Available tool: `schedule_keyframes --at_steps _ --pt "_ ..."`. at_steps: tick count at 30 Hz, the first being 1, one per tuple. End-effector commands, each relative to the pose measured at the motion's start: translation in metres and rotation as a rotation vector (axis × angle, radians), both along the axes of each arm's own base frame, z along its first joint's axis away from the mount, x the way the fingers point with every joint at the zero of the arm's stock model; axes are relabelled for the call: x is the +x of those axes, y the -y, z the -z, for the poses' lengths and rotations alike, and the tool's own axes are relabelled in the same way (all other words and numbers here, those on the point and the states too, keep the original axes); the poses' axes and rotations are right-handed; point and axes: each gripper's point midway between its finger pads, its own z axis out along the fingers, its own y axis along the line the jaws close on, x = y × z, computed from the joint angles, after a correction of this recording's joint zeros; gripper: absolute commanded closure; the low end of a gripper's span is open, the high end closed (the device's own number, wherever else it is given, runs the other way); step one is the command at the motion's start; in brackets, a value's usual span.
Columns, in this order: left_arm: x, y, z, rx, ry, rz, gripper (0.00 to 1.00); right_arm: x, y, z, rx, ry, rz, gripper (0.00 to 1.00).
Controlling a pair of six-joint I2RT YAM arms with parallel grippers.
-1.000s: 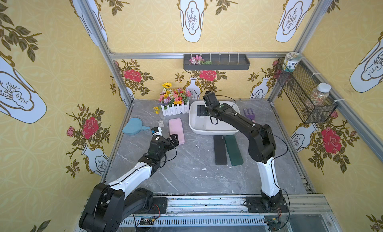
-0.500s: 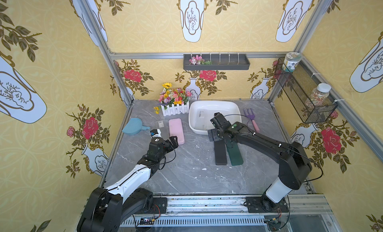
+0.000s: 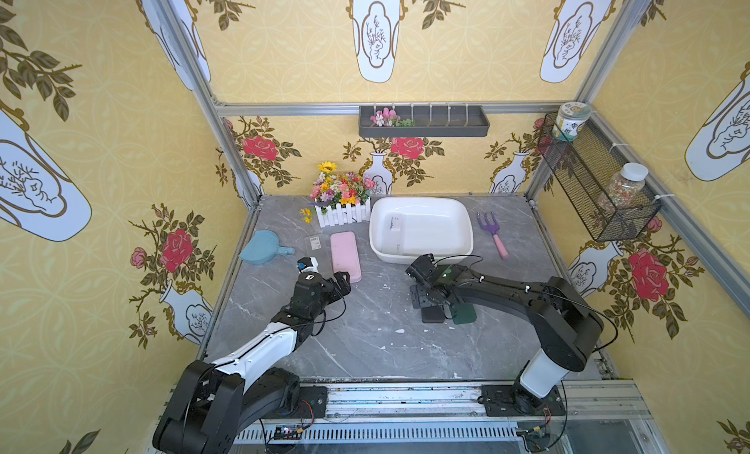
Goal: Put the pencil case into the storage box
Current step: Place the pencil case at the storage box.
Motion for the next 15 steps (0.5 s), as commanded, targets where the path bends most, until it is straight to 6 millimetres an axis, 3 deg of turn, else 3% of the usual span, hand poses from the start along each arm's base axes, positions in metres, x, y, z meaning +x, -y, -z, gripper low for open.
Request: schedule_keyframes --at_steps 1,8,15 --pt "0.0 0.004 -0.003 -0.01 0.021 0.023 0.0 0.005 -0.004 0.006 0.009 0.023 0.053 0.03" --pt "0.0 0.006 -0.001 0.006 0.022 0.044 0.0 0.006 -0.006 0.022 0.013 0.018 0.089 0.03" --pt "-0.001 0.005 0.001 0.015 0.022 0.044 0.0 0.016 -0.009 0.022 -0.01 0.038 0.084 0.03"
